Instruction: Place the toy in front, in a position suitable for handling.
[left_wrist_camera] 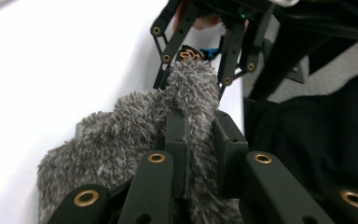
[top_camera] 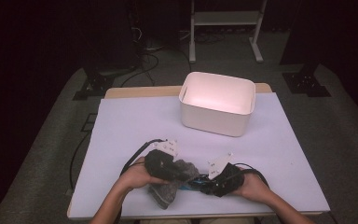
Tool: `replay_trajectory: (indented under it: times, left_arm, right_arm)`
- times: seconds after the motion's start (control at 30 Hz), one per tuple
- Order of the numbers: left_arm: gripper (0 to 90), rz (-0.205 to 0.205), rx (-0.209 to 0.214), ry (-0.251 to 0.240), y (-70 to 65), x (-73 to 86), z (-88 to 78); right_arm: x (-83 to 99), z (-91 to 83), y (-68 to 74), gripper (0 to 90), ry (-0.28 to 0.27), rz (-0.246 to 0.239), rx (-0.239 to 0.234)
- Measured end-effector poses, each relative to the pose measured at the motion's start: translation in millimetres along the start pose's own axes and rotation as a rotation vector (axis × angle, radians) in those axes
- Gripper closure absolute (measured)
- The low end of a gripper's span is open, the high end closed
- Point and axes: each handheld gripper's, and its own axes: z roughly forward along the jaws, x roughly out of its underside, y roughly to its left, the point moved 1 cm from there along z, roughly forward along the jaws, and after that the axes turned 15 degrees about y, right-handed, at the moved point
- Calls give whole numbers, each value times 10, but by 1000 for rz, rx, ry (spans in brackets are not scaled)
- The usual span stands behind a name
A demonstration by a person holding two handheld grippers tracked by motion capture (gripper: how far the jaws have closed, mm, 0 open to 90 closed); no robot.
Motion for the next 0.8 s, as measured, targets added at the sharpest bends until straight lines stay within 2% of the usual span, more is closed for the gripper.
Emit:
replay_trajectory:
  times: [0.13, 0.2, 0.23, 0.33, 0.37, 0.4, 0.47, 0.5, 0.73, 0.8]
  left_arm:
    - [788, 1, -27, 11, 137, -175, -18]
    - [788, 10, -43, 41, 165, -235, 23]
    - [788, 10, -43, 41, 165, -235, 23]
    - [788, 29, -71, 98, 162, -271, 120]
    - [787, 35, -68, 100, 154, -271, 134]
    - [781, 35, -73, 98, 146, -268, 133]
    - [749, 31, -81, 101, 132, -267, 118]
    - [735, 35, -98, 109, 106, -277, 109]
    - [650, 27, -122, 126, 103, -303, 93]
    - [651, 19, -127, 131, 114, -309, 105]
  right_arm:
    - [25, -17, -190, 557, -8, 35, 19]
    - [51, -7, -265, 557, -5, 51, 19]
    - [51, -7, -265, 557, -5, 51, 19]
    - [82, 5, -293, 548, -13, 71, 8]
    - [82, 0, -283, 526, -11, 71, 15]
    - [88, -9, -274, 458, -23, 67, 19]
    - [125, -60, -256, 428, -29, 82, 25]
    - [150, -75, -251, 428, -31, 85, 26]
    - [296, -138, -224, 445, -56, 110, 42]
    - [321, -139, -251, 495, -90, 119, 27]
